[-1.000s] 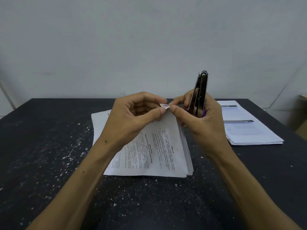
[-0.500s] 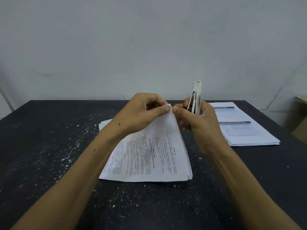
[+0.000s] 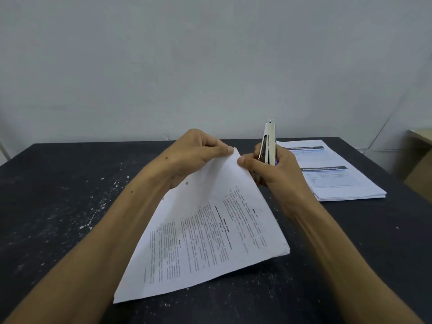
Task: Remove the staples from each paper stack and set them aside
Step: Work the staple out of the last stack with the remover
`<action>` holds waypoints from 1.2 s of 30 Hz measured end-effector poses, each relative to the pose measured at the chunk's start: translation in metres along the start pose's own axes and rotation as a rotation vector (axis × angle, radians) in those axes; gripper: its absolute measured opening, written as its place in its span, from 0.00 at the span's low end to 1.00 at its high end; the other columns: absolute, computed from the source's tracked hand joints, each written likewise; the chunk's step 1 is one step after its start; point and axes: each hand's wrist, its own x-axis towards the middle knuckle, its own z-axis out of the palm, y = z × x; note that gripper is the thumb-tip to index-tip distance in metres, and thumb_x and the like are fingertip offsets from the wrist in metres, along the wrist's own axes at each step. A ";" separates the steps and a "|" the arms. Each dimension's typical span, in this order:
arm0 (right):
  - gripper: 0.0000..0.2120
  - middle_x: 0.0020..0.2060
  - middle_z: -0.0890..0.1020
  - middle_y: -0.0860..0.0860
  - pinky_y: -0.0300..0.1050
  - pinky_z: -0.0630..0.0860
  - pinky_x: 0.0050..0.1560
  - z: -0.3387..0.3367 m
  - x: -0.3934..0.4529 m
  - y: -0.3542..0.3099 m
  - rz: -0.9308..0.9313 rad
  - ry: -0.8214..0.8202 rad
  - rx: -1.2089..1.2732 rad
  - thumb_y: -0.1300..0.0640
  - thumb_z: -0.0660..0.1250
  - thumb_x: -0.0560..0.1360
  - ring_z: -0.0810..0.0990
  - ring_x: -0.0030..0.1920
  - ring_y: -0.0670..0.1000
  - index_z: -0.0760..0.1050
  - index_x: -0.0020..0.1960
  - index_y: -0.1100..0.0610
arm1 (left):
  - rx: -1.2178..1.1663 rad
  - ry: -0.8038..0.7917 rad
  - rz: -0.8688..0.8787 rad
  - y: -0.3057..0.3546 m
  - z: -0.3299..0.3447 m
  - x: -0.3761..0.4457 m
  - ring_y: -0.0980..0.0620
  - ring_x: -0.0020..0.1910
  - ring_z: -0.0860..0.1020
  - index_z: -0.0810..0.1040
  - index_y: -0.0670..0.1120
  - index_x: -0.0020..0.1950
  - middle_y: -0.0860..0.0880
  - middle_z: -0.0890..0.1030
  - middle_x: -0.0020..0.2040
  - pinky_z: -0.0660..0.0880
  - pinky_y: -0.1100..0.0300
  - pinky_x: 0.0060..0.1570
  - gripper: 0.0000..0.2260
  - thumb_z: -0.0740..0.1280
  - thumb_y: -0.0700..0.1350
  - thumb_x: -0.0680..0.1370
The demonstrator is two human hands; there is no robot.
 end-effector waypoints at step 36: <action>0.11 0.46 0.86 0.56 0.49 0.86 0.47 0.004 -0.012 0.001 -0.160 -0.044 -0.050 0.62 0.76 0.75 0.87 0.47 0.58 0.74 0.48 0.55 | -0.171 -0.067 0.205 -0.019 0.000 -0.010 0.47 0.54 0.86 0.85 0.43 0.54 0.47 0.87 0.51 0.81 0.52 0.60 0.06 0.73 0.43 0.79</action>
